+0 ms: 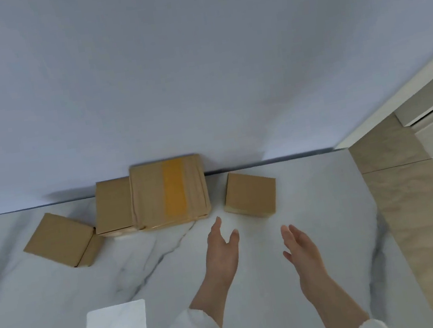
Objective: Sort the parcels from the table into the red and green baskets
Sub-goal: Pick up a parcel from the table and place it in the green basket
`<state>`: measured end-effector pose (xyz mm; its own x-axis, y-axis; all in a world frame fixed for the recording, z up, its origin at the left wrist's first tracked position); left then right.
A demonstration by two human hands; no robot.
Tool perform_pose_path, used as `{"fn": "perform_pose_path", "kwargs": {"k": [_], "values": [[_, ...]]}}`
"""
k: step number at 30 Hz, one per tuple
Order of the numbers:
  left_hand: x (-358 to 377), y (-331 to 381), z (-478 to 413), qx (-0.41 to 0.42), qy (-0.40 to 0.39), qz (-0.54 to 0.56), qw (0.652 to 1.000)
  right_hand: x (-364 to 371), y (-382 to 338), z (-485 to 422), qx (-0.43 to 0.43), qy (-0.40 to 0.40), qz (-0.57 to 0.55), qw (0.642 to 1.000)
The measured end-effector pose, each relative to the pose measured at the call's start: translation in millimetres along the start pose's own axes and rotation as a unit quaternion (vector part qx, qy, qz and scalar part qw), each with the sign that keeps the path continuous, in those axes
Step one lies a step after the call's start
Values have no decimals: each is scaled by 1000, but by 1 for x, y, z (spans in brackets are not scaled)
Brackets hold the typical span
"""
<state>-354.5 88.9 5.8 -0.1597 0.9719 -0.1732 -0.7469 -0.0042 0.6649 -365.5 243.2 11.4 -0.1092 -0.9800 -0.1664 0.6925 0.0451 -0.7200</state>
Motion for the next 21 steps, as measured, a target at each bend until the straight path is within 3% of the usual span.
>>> {"fn": "perform_pose_path", "kwargs": {"k": [8, 14, 21], "values": [[53, -13, -121, 26, 72, -4, 997, 24, 22, -149, -38, -41, 46, 997], [59, -23, -118, 48, 107, 112, 987, 17, 29, -149, -18, -91, -50, 994], [48, -15, -43, 14, 19, 171, 985, -37, 22, -84, 28, -130, -74, 988]]}}
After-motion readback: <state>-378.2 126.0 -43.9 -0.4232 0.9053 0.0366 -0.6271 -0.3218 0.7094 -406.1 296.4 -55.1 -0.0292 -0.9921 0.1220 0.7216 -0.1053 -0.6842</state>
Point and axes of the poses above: each hand's wrist, its own z-axis away from the middle knuckle, its own x-axis out of the palm, y = z × x, the point moved 2 cm from there along -z, towards the middle knuckle, and after that the axes turned 2 degrees about -x, right-handed, at the moved point
